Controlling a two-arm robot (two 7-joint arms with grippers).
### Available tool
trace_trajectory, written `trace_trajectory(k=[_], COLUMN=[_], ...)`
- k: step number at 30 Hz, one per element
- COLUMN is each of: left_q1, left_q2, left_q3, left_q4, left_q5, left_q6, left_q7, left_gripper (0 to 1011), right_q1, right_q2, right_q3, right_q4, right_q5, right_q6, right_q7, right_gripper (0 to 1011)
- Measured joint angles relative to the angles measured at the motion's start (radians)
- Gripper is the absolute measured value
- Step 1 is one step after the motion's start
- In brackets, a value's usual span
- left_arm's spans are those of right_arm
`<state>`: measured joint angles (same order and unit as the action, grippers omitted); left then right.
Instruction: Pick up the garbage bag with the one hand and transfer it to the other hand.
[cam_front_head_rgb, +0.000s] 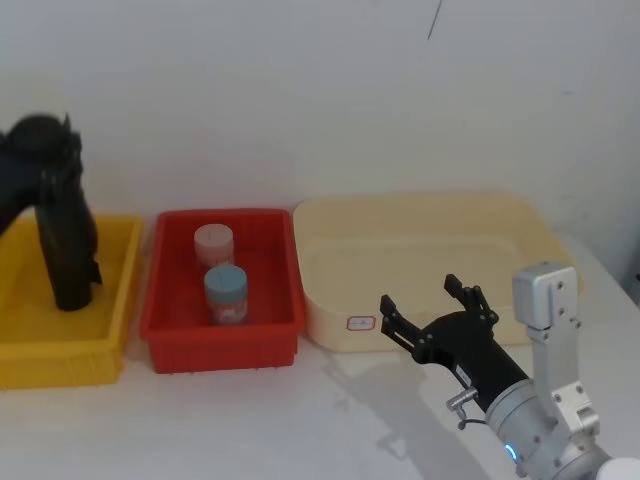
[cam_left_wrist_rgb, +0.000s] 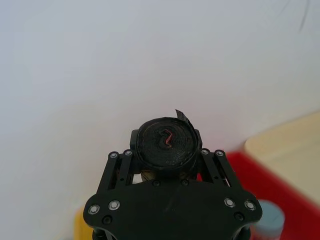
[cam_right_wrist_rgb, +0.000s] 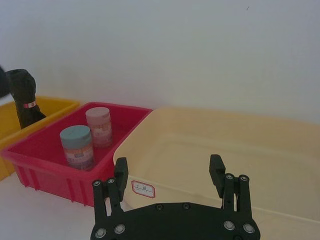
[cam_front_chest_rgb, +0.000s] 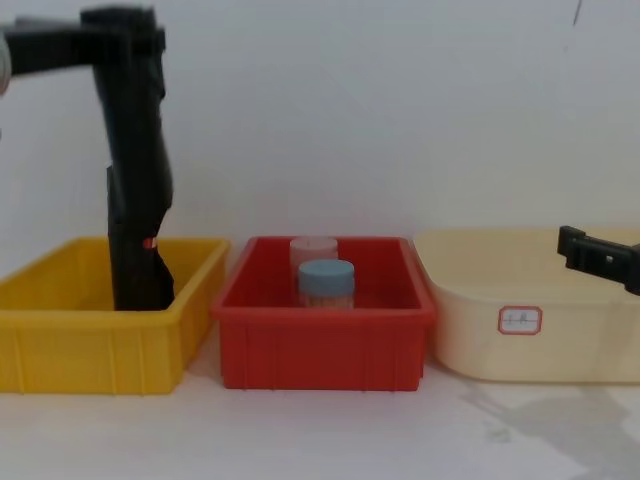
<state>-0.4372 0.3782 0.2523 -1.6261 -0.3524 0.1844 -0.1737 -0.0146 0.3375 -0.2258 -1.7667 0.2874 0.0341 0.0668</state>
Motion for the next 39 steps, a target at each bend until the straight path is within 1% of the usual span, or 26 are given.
trace_trajectory(k=[5,8,10,11,16,19,21,22,23,26,27,30,39], left_q1=[-0.057,-0.081,-0.11,-0.11,-0.148,-0.174,-0.184,-0.195,-0.195,-0.22,-0.22,-0.249,-0.314], left_q2=[-0.017,-0.029,-0.046,-0.046,-0.078,-0.105,-0.116,-0.13,-0.13,-0.159,-0.159,-0.19,-0.255], left_q3=[0.003,0.009,0.018,0.018,0.044,0.069,0.079,0.09,0.09,0.114,0.114,0.136,0.179], left_q4=[-0.015,-0.015,-0.008,-0.008,0.022,0.06,0.078,0.098,0.098,0.143,0.143,0.193,0.296], left_q5=[-0.022,-0.034,-0.047,-0.047,-0.064,-0.069,-0.07,-0.07,-0.07,-0.069,-0.069,-0.065,-0.051], left_q6=[0.02,0.031,0.046,0.046,0.069,0.081,0.084,0.086,0.086,0.088,0.088,0.088,0.086], left_q7=[-0.033,-0.045,-0.056,-0.056,-0.067,-0.071,-0.072,-0.073,-0.073,-0.077,-0.077,-0.082,-0.098], left_gripper=[527,527,527,527,527,527,527,527,527,527,527,527,527], right_q1=[0.0,0.0,0.0,0.0,0.0,0.0,0.0,0.0,0.0,0.0,0.0,0.0,0.0], right_q2=[0.0,0.0,0.0,0.0,0.0,0.0,0.0,0.0,0.0,0.0,0.0,0.0,0.0], right_q3=[0.0,0.0,0.0,0.0,0.0,0.0,0.0,0.0,0.0,0.0,0.0,0.0,0.0], right_q4=[0.0,0.0,0.0,0.0,0.0,0.0,0.0,0.0,0.0,0.0,0.0,0.0,0.0], right_q5=[0.0,0.0,0.0,0.0,0.0,0.0,0.0,0.0,0.0,0.0,0.0,0.0,0.0], right_q6=[0.0,0.0,0.0,0.0,0.0,0.0,0.0,0.0,0.0,0.0,0.0,0.0,0.0], right_q7=[0.0,0.0,0.0,0.0,0.0,0.0,0.0,0.0,0.0,0.0,0.0,0.0,0.0], right_gripper=[1000,1000,1000,1000,1000,1000,1000,1000,999,1000,1000,1000,1000])
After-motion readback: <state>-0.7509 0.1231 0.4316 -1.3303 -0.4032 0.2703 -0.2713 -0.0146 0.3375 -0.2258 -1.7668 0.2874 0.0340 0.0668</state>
